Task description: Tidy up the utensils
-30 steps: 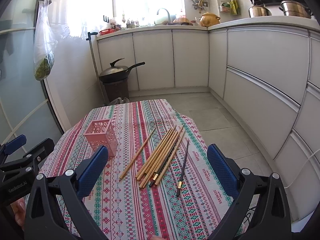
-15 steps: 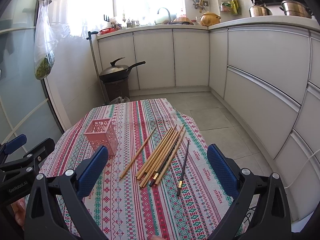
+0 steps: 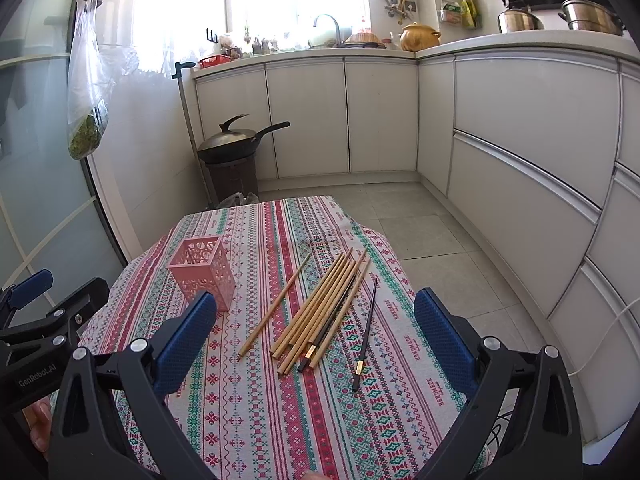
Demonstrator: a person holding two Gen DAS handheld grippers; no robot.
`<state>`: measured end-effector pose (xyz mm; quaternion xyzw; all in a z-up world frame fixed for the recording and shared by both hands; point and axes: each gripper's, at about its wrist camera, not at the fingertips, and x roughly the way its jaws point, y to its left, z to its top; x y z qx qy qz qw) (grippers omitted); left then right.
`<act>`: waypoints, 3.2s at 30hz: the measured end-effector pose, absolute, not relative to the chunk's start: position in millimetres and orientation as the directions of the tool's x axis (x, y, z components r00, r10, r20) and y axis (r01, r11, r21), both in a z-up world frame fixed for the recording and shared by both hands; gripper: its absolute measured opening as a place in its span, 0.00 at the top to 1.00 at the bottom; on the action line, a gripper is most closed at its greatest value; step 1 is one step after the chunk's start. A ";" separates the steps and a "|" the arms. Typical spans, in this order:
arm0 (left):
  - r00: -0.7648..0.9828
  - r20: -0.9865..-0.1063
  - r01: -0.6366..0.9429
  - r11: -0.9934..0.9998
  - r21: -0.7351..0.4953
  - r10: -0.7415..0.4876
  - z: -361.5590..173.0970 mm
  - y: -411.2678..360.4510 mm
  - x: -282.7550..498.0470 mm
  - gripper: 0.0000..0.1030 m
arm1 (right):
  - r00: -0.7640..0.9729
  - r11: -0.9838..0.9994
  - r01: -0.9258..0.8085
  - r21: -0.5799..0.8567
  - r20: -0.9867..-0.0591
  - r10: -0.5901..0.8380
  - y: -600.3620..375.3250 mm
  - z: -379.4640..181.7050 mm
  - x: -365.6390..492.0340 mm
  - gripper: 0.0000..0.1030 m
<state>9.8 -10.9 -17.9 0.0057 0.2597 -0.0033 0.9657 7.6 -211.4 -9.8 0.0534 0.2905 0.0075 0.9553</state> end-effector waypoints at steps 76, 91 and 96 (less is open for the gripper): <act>0.551 -0.798 0.321 0.945 -0.067 -0.244 -52.6 -77.5 175.7 0.96 | 0.267 0.846 0.428 0.318 -0.939 0.218 -318.3 -200.7 321.8 0.95; 0.701 -0.629 0.338 0.933 -0.120 -0.335 32.0 -43.2 129.9 0.96 | 0.533 0.882 0.265 0.389 -0.821 0.202 -304.7 -39.9 240.3 0.95; 0.758 -0.555 0.295 0.939 -0.177 -0.342 70.5 -19.9 130.2 0.96 | 0.637 0.883 0.207 0.421 -0.743 0.205 -297.6 20.4 210.5 0.95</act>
